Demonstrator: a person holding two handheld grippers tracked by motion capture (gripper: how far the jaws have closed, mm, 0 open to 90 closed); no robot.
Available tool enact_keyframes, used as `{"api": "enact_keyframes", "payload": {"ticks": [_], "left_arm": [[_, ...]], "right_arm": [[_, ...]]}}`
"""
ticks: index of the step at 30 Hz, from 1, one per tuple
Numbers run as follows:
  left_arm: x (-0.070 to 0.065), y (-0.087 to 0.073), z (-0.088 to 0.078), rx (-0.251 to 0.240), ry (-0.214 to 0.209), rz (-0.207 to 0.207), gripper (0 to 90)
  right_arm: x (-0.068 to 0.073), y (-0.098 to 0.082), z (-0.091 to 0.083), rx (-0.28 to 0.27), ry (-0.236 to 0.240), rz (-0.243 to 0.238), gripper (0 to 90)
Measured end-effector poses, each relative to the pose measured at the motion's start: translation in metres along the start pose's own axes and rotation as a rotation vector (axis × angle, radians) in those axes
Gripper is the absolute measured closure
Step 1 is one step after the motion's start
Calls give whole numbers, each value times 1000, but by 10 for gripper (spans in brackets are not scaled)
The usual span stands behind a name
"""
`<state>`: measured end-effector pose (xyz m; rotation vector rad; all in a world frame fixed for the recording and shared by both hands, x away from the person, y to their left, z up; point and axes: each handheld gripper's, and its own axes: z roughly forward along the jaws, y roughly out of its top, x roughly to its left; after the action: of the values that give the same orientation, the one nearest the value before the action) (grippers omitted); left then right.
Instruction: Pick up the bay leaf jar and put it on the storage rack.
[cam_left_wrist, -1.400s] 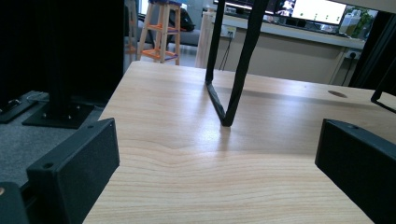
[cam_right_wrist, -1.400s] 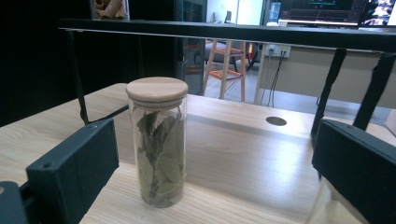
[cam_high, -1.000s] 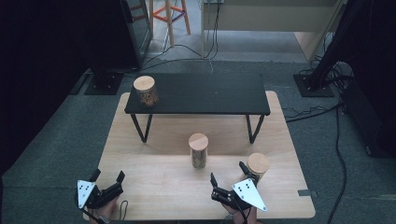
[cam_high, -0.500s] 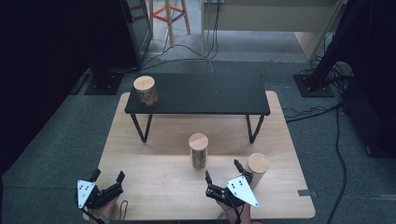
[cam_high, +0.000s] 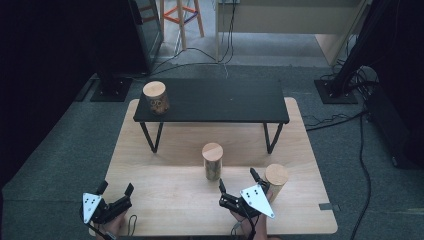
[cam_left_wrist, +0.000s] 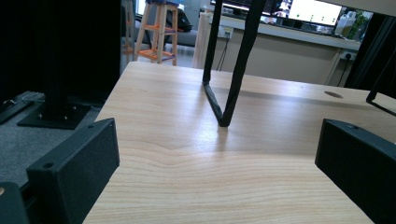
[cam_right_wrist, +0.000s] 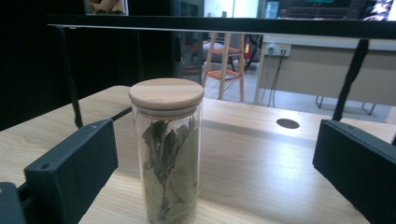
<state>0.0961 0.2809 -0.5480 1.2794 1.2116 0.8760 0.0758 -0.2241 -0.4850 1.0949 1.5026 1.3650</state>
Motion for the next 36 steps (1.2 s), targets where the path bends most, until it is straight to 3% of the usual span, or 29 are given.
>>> {"api": "enact_keyframes", "payload": {"ticks": [17, 36], "left_arm": [[1, 0, 0, -1, -5, -3, 0], [2, -1, -1, -6, -7, -8, 0]], "right_arm": [[4, 1, 11, -17, -15, -8, 0], [4, 2, 22, -3, 25, -23, 1]]}}
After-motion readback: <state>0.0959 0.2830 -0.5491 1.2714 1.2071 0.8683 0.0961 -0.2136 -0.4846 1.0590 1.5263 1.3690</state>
